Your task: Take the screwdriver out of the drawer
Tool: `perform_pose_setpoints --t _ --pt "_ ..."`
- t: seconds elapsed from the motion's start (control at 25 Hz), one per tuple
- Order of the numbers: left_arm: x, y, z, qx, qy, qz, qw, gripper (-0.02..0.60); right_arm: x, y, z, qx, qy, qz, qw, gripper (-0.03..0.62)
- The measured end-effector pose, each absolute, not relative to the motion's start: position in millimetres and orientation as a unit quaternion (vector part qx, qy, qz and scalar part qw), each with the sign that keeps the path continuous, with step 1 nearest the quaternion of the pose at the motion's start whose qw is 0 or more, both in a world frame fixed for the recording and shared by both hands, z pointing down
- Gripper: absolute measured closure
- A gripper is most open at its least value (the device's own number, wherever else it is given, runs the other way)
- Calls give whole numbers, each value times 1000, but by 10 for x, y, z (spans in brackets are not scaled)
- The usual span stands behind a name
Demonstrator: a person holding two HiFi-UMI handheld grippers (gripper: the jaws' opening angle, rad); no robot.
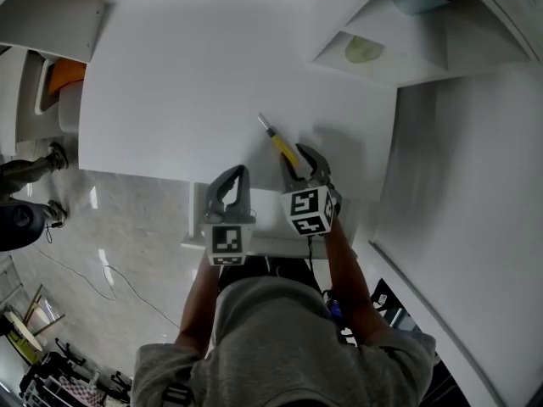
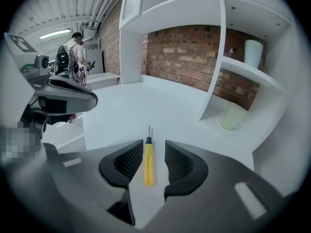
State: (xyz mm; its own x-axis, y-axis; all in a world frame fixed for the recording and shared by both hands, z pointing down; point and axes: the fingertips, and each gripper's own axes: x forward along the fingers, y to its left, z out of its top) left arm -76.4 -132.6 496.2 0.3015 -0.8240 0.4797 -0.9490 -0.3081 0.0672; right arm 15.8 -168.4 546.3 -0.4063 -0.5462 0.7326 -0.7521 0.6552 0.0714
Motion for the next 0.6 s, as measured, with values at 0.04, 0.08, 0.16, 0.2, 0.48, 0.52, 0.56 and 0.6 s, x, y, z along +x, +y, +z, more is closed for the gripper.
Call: perform_pose_setpoints --t 0.04,0.08,0.16,0.2,0.48,0.52,0.56,0.6 --pt "-745 -1300 4918 789 -563 179 168 569 181 -1654 5411 397 -828 134 373 455" --pt "-730 -1271 4874 790 -564 176 164 569 206 -1626 5355 403 -828 131 367 462" --pt "-698 -1206 4785 792 -564 171 159 569 256 -1565 5234 416 -828 127 354 475" --pt "-681 -1173 4740 793 -564 170 156 569 279 -1531 5173 423 -827 126 348 484" --pt "-516 -901 4388 805 -557 162 124 569 460 -1215 4726 463 -827 117 296 537" --pt "-490 -860 4323 807 -556 159 120 569 491 -1168 4650 468 -827 117 288 545" --pt "-470 -829 4262 808 -556 157 116 569 519 -1133 4578 474 -827 117 280 551" --pt "-455 -811 4209 809 -556 154 112 569 544 -1113 4514 480 -826 115 272 559"
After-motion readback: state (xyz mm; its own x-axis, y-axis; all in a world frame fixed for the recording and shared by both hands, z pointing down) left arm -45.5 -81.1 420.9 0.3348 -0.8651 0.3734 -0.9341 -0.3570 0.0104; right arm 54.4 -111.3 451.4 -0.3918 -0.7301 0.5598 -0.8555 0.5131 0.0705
